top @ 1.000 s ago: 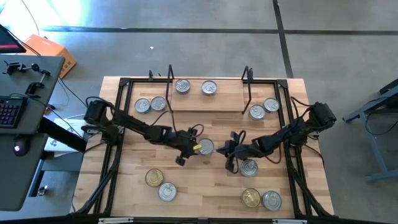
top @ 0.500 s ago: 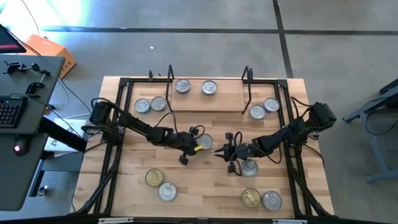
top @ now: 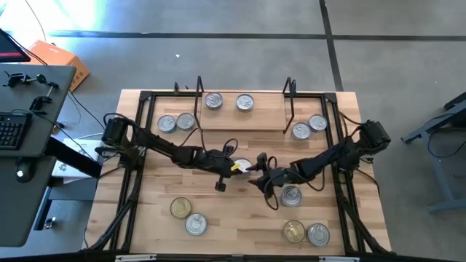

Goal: Stack canned seafood by type on shelf
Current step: Put the blue tuna can on the shelf

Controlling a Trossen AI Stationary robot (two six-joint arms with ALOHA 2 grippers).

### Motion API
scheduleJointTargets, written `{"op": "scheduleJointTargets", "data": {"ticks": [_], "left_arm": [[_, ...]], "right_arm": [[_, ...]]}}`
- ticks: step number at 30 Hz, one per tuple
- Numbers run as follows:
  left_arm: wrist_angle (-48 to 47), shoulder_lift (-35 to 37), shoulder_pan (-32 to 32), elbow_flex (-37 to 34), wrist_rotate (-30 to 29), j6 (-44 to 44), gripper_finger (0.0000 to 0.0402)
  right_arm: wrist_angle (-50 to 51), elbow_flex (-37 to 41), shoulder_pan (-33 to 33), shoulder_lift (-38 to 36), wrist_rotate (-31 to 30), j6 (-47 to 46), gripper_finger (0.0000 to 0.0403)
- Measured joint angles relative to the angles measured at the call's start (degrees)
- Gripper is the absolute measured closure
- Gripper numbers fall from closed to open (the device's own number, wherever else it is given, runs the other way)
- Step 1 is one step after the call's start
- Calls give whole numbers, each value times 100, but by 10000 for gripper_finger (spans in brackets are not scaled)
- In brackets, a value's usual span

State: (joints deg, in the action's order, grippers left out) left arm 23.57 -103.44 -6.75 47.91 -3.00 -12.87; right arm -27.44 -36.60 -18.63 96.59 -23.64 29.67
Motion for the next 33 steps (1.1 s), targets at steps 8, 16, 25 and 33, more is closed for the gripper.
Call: {"op": "scheduleJointTargets", "data": {"ticks": [8, 16, 25, 33], "left_arm": [[24, 0, -1, 143, -3, 180, 401], [-239, 172, -17, 180, -149, 272, 399], [-2897, 1605, -471, -39, -2145, 1089, 395], [-2808, 2563, -1195, -1034, -3576, 2285, 395]], "right_arm": [[-253, -241, 7, 681, -535, 201, 156], [24, -576, 2, 828, -1195, -748, 272], [3149, -1646, 89, -81, -1981, -1798, 285], [4422, -2235, 1662, -65, -1984, -1536, 285]]}}
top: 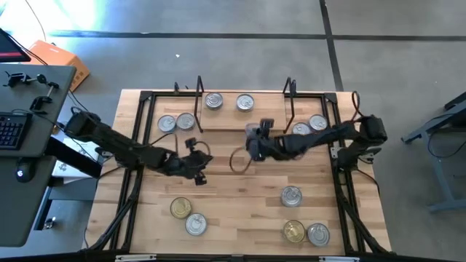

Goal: Stack canned seafood by type on shelf
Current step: Put the blue tuna can on the shelf

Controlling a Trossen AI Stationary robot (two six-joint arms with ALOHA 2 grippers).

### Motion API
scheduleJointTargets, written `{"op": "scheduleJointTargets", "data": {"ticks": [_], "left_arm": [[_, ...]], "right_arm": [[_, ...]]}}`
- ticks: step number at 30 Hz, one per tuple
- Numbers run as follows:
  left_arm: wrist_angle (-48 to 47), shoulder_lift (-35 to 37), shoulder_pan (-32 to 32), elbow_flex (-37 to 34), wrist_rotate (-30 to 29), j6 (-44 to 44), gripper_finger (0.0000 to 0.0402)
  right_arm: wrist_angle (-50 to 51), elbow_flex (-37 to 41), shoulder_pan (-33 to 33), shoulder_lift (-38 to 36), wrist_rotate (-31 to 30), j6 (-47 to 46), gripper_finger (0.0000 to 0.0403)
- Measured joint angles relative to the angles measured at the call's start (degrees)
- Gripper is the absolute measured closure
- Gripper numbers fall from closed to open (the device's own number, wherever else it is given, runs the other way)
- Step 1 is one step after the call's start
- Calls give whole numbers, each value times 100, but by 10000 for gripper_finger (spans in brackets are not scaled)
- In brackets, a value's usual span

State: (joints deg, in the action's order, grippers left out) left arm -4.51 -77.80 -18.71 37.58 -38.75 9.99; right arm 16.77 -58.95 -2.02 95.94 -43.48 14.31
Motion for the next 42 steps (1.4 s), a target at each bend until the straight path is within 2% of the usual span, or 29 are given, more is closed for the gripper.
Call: {"op": "scheduleJointTargets", "data": {"ticks": [4, 7, 9, 16, 18, 21, 26, 33, 37, 42], "left_arm": [[436, 144, -346, -377, -456, 225, 395], [721, 159, -500, -529, -802, 232, 395], [856, 130, -538, -551, -814, 198, 395], [896, 145, -585, -572, -834, 288, 395], [877, 145, -585, -572, -834, 287, 395], [879, 145, -585, -572, -834, 283, 395], [891, 145, -580, -572, -834, 255, 395], [912, 142, -576, -572, -834, 242, 395], [913, 142, -576, -572, -834, 242, 395], [913, 142, -576, -572, -834, 244, 395]], "right_arm": [[-43, 129, 668, 70, 175, 644, 285], [-44, 130, 1047, 59, 588, 715, 285], [-23, 137, 1232, 59, 668, 744, 282], [-15, 134, 1572, 39, 709, 756, 132], [78, 100, 1607, 39, 830, 669, 114], [311, -43, 1695, 39, 1268, 306, 110], [552, -268, 1972, 39, 1772, -438, 149], [701, -272, 2646, 39, 2415, -1065, 266], [695, -272, 2878, 39, 2436, -1134, 322], [669, -270, 3029, 39, 2438, -1152, 356]]}}
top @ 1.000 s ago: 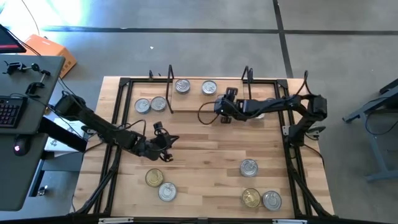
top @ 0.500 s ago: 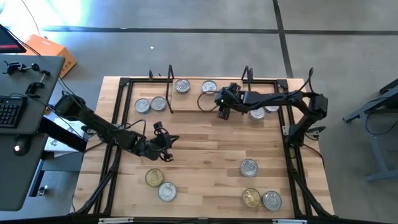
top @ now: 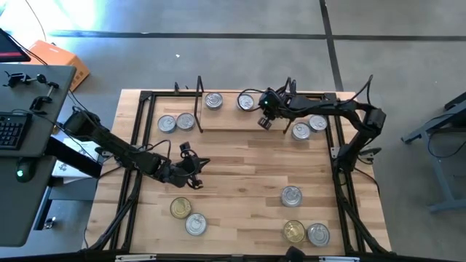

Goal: Stack canned seafood by type on shelf
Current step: Put the blue tuna can on the shelf, then stack the green tuna can on top of the other green tuna can on the shelf

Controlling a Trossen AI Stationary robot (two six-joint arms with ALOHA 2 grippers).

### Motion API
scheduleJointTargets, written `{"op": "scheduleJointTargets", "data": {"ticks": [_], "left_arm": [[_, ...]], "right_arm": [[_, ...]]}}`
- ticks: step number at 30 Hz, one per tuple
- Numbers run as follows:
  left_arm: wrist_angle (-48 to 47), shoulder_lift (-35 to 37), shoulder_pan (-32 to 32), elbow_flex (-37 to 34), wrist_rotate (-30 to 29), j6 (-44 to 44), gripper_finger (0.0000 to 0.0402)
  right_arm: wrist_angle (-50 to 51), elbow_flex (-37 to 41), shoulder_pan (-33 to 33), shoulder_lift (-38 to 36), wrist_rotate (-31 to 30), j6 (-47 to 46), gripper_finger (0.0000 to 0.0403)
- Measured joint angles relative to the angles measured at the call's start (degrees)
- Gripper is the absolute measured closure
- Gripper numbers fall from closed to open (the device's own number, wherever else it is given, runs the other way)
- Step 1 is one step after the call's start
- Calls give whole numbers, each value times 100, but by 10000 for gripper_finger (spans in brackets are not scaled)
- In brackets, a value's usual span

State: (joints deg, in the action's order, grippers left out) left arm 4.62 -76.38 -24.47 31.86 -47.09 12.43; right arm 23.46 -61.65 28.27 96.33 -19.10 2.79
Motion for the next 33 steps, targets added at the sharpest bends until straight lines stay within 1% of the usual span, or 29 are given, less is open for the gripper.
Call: {"op": "scheduleJointTargets", "data": {"ticks": [6, 10, 12, 14, 16, 18, 21, 24, 27, 29, 31, 33], "left_arm": [[0, 0, 0, 0, 0, 2, 395], [-8, 0, -13, 2, -71, 6, 395], [-89, 0, -136, 2, -425, 100, 395], [-247, 12, -371, 2, -995, 227, 395], [-553, 101, -673, 2, -1574, 460, 395], [-908, 285, -998, 2, -1997, 757, 395], [-1312, 665, -1421, 2, -2252, 1109, 395], [-1377, 1062, -1742, 4, -2256, 1062, 395], [-1177, 1310, -2047, 70, -2041, 631, 395], [-1093, 1403, -2277, 257, -1658, 134, 395], [-1137, 1451, -2476, 616, -1141, -257, 395], [-1548, 1459, -2663, 1111, -593, -358, 395]], "right_arm": [[-216, 0, 26, -38, -17, -126, 366], [-718, 13, -120, -223, 117, -429, 367], [-1308, 161, -380, -249, 380, -491, 367], [-1872, 360, -756, -245, 786, -491, 367], [-2517, 608, -1192, -243, 1023, -479, 367], [-3140, 865, -1672, -243, 1085, -514, 367], [-4042, 1241, -2421, -238, 1085, -542, 367], [-5077, 1660, -3116, -238, 1080, -544, 367], [-5953, 2036, -3663, -238, 1052, -546, 367], [-6290, 2193, -3970, -238, 1034, -544, 367], [-6433, 2241, -4200, -237, 1038, -538, 366], [-6480, 2226, -4373, -237, 1101, -575, 366]]}}
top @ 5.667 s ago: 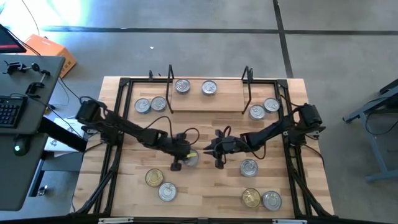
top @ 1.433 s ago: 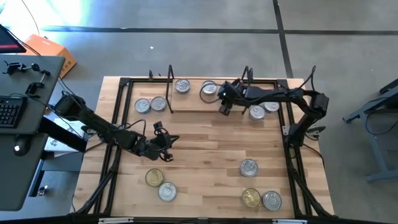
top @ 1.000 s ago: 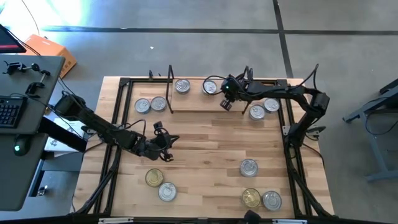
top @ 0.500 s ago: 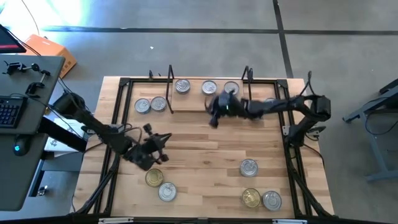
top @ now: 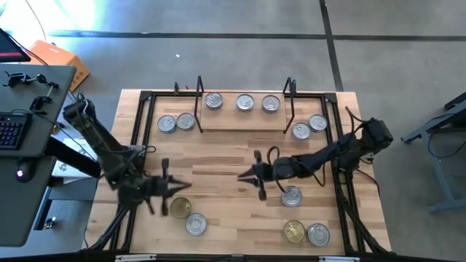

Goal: Stack canned seafood by type on shelf
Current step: Stack the green tuna can on top of the other green tuna can on the shelf

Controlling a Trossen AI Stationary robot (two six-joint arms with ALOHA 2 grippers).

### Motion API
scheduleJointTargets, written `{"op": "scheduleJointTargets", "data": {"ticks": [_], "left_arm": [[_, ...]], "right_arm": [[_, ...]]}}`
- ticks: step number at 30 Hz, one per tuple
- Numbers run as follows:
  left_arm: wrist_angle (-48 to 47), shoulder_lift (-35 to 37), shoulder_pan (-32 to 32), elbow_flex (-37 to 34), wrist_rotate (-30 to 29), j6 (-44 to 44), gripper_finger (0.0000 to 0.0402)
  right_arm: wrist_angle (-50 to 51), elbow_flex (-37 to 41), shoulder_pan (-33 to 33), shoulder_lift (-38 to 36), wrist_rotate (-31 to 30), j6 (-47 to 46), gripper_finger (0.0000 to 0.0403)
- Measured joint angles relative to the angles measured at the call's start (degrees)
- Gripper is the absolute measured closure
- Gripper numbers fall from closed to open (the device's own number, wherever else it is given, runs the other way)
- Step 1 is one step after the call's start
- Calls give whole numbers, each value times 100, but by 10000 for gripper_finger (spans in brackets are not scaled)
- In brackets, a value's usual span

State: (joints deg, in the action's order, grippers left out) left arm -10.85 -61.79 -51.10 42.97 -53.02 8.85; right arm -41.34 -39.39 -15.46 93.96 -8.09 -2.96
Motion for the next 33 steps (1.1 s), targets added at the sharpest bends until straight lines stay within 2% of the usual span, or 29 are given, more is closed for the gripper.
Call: {"op": "scheduleJointTargets", "data": {"ticks": [2, 6, 8, 11, 16, 21, 24, 27, 33], "left_arm": [[-763, -69, -160, 618, 397, 399, 395], [-2768, -318, -349, 1807, 828, 2079, 395], [-3439, -458, -380, 2176, 1137, 2942, 395], [-3895, -632, -423, 2359, 1631, 3833, 395], [-3987, -1088, -456, 2171, 2080, 4900, 395], [-3904, -1709, -343, 1771, 3057, 5611, 395], [-3762, -2023, -189, 1389, 3351, 5963, 395], [-3137, -2210, -11, 918, 3577, 5963, 395], [-1854, -2235, 482, 97, 3524, 5392, 395]], "right_arm": [[-29, -87, -128, 3, 62, 118, 366], [-124, -419, -266, 3, 69, 325, 366], [-47, -580, -315, 3, 71, 335, 366], [396, -811, -405, -83, 69, 349, 366], [1726, -1035, -546, -307, 59, 413, 366], [2744, -1118, -614, -378, -128, 136, 366], [3230, -1116, -608, -373, -294, -124, 366], [3547, -1113, -540, -373, -607, -310, 366], [3554, -1112, -340, -373, -796, -286, 366]]}}
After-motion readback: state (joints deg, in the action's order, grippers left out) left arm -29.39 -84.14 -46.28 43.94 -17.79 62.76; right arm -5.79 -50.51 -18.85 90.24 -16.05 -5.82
